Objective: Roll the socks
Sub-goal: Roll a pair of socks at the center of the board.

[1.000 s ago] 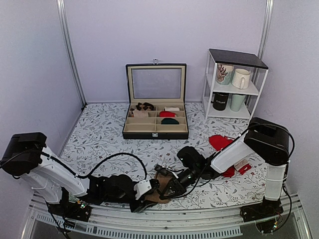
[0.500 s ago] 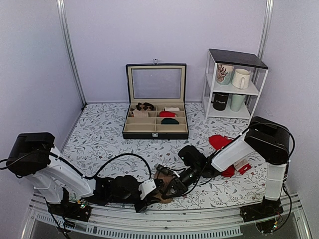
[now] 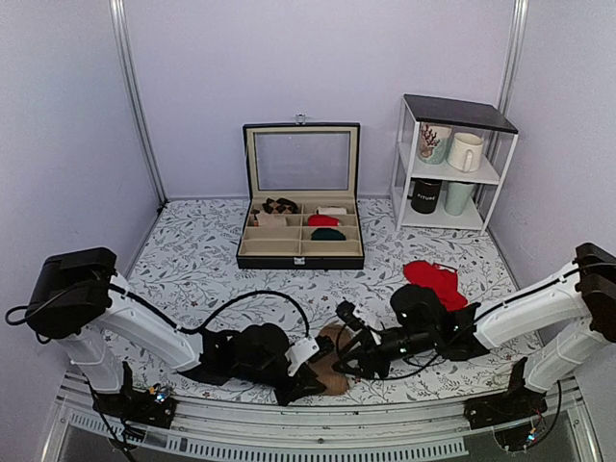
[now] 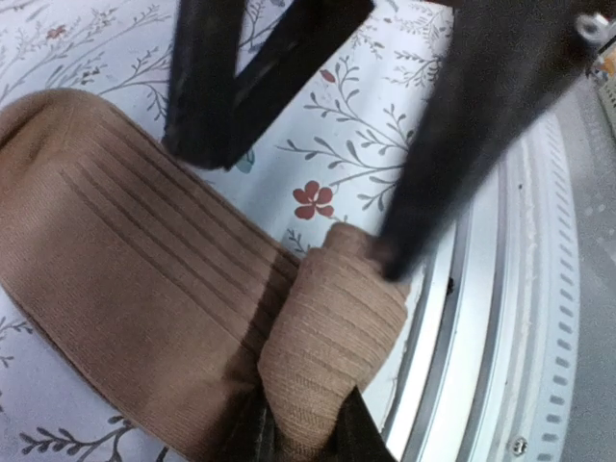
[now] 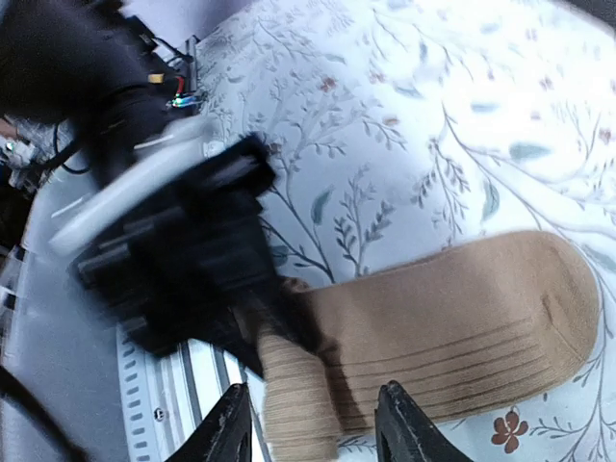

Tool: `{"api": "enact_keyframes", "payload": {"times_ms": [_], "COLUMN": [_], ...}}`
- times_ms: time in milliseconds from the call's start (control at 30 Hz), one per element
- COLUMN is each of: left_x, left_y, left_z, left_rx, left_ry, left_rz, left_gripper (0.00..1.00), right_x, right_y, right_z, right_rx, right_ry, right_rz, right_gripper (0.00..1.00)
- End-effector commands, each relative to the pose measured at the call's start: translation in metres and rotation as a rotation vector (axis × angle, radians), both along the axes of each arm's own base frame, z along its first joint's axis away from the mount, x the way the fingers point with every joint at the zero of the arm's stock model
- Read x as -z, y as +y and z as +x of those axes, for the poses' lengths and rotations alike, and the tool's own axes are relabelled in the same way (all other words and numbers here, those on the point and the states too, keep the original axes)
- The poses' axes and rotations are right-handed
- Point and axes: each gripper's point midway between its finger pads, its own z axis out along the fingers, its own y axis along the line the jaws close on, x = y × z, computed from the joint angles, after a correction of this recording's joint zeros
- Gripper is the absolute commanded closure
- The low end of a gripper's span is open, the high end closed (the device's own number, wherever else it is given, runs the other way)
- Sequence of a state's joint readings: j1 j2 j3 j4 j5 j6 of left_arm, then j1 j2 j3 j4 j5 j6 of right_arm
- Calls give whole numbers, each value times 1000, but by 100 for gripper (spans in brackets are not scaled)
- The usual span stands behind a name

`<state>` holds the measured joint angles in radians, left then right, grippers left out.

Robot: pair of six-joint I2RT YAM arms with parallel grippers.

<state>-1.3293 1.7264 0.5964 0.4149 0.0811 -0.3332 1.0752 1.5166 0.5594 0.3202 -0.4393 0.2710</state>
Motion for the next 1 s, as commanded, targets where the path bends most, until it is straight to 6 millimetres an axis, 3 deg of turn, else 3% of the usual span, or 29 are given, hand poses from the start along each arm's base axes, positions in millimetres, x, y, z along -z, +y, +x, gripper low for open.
{"api": "enact_keyframes", "payload": {"times_ms": [0, 133, 267, 533, 967], "left_x": [72, 78, 80, 84, 85], "left_y": [71, 80, 78, 79, 78], "left_z": [-31, -30, -29, -31, -30], "left_rx": [-4, -25, -19, -9, -3], "left_ry": [276, 339, 359, 368, 366], "left_rz": [320, 357, 365, 371, 362], "left_gripper": [100, 100, 100, 100, 100], "right_x": [-23, -16, -6, 21, 55], "right_y": [2, 6, 13, 18, 1], "right_z": [-10, -31, -37, -38, -35], "right_rx": [-3, -59, -84, -95, -47], "right_ry": [-354, -459, -515, -554, -479], "right_rz": [94, 86, 42, -56, -171], "right_gripper": [54, 52, 51, 52, 53]}}
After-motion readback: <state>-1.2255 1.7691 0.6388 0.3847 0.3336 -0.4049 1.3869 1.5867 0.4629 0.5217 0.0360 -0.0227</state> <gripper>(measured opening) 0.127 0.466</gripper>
